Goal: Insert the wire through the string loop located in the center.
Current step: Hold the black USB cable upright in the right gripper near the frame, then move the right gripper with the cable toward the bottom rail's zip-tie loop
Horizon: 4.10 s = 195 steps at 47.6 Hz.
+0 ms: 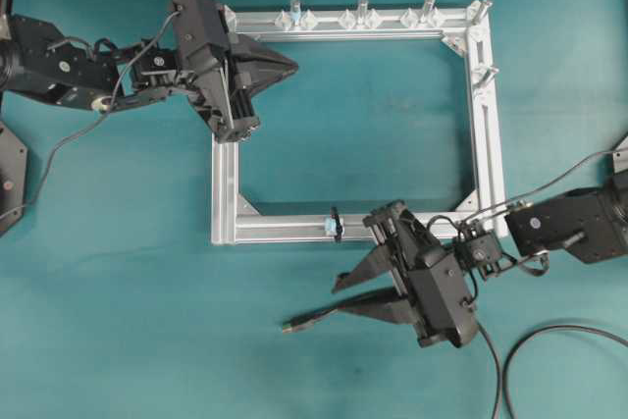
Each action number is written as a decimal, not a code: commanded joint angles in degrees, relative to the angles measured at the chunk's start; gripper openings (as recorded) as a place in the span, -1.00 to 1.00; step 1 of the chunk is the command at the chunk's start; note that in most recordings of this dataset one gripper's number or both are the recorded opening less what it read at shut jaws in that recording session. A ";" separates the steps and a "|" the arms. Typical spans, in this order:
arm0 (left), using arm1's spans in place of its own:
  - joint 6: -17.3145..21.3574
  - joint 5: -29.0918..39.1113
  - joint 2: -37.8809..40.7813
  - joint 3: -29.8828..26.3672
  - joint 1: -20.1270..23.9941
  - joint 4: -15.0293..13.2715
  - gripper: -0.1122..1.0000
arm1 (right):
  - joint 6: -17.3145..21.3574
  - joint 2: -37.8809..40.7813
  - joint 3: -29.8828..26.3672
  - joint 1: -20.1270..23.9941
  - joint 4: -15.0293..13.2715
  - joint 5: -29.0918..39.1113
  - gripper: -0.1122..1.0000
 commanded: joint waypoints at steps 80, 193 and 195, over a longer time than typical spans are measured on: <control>-0.09 1.58 -1.49 0.26 -2.02 0.18 -0.80 | 0.70 10.11 -5.19 1.49 0.09 -0.18 -0.12; 0.00 1.93 -4.31 2.20 -2.46 0.18 -0.80 | 0.35 -4.57 -2.55 1.49 -0.18 13.71 -0.67; -0.09 1.85 -4.31 2.20 -2.46 0.18 -0.80 | 0.35 -4.66 -2.55 1.49 -0.18 13.80 -0.67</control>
